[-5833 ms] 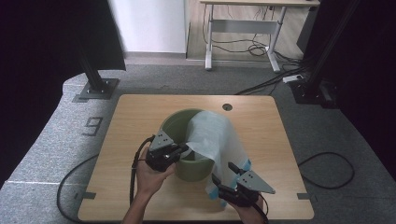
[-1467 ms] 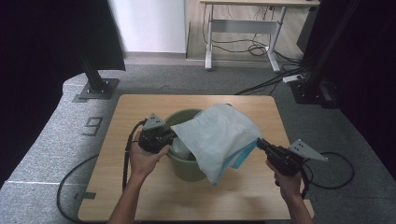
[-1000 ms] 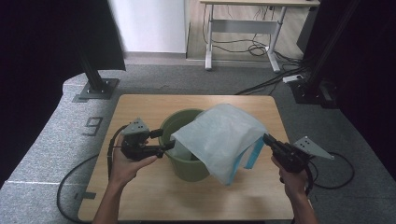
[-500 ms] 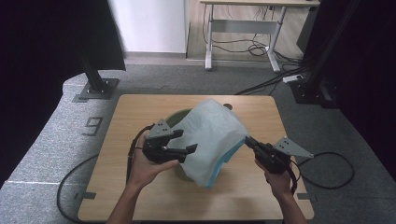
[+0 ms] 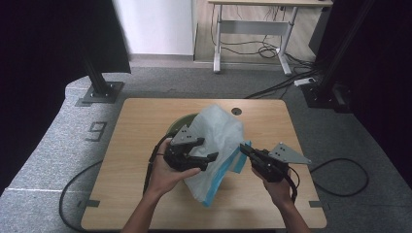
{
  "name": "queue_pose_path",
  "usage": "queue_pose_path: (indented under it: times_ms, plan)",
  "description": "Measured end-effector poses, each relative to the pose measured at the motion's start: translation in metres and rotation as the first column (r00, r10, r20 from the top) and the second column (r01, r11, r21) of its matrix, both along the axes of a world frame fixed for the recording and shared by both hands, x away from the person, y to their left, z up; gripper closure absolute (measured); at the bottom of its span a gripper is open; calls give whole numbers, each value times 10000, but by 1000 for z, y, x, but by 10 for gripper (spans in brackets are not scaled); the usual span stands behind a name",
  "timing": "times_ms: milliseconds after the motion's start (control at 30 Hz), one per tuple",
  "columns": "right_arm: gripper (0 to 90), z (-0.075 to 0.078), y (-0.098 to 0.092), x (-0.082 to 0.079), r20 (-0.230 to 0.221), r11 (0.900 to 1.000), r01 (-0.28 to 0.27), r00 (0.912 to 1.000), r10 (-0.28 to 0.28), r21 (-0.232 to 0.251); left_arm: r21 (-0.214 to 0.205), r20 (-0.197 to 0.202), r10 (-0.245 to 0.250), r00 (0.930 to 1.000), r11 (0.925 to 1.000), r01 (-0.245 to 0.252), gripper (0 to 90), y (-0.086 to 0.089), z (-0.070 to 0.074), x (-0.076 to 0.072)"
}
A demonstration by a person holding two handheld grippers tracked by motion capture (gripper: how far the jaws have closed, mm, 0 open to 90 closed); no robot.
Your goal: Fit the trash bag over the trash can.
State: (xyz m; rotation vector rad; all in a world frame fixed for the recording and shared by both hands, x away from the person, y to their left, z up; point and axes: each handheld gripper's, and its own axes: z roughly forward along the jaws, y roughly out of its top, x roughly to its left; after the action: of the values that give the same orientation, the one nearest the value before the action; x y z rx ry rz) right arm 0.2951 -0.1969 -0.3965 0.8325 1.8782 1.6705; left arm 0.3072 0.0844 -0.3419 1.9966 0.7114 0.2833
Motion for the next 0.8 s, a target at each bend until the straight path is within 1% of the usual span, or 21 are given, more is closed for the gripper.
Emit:
queue_pose_path:
  times_ms: [33,67,100,133,233,300,467,500,533,567,633,667,700,733,767,800]
  plan:
    - [880,1,4,-1,55,9999,-78,10000,79,-146,-90,44,8,10000,10000,-7,337,0,1,-2]
    - [880,1,4,-1,55,9999,-78,10000,79,-146,-90,44,8,10000,10000,-7,337,0,1,-2]
    - [881,1,7,-1,113,9995,-70,9999,74,-305,-162,148,21,9999,9999,-19,339,1,4,-5]
    - [880,1,7,-1,122,9993,-45,9999,49,-363,-162,148,21,9999,9999,-19,342,1,4,-5]
    - [881,-1,5,1,15,9993,39,10000,-39,-363,-334,284,86,9996,9994,-76,345,6,9,-12]
    - [880,-2,4,2,-57,9995,61,10000,-62,-303,-356,319,74,9995,9993,-63,349,5,10,-14]
    - [880,-3,7,2,-85,9996,54,9999,-57,-291,-153,286,100,9995,9998,-96,355,-3,8,-12]
    - [880,-3,8,2,-70,9995,30,10000,-32,-312,-90,137,184,9997,9998,-183,357,-7,4,-8]
    - [880,-3,8,2,-70,9995,30,10000,-32,-312,-90,137,184,9997,9998,-183,364,-7,4,-8]
    - [880,-2,9,2,-44,9994,-1,10000,0,-335,-10,86,339,9994,9994,-339,377,-10,-1,-5]
    - [880,-2,9,1,-31,9994,-15,10000,14,-337,97,97,518,9986,9986,-519,407,-12,-4,-3]
    - [880,-2,8,1,-30,9995,-20,10000,19,-329,97,97,518,9986,9986,-519,438,-12,-4,-3]
    - [880,-2,8,2,-42,9995,-15,10000,14,-324,134,92,601,9982,9981,-602,488,-12,-6,-2]
    - [880,-2,8,2,-42,9995,-15,10000,14,-324,164,100,629,9980,9979,-630,488,-12,-7,-1]
    - [880,-3,7,2,-33,9996,-5,10000,4,-297,145,64,580,9983,9982,-581,589,-12,-8,0]
    - [880,-3,7,2,-33,9996,-4,10000,3,-291,109,18,487,9988,9988,-487,624,-11,-8,0]
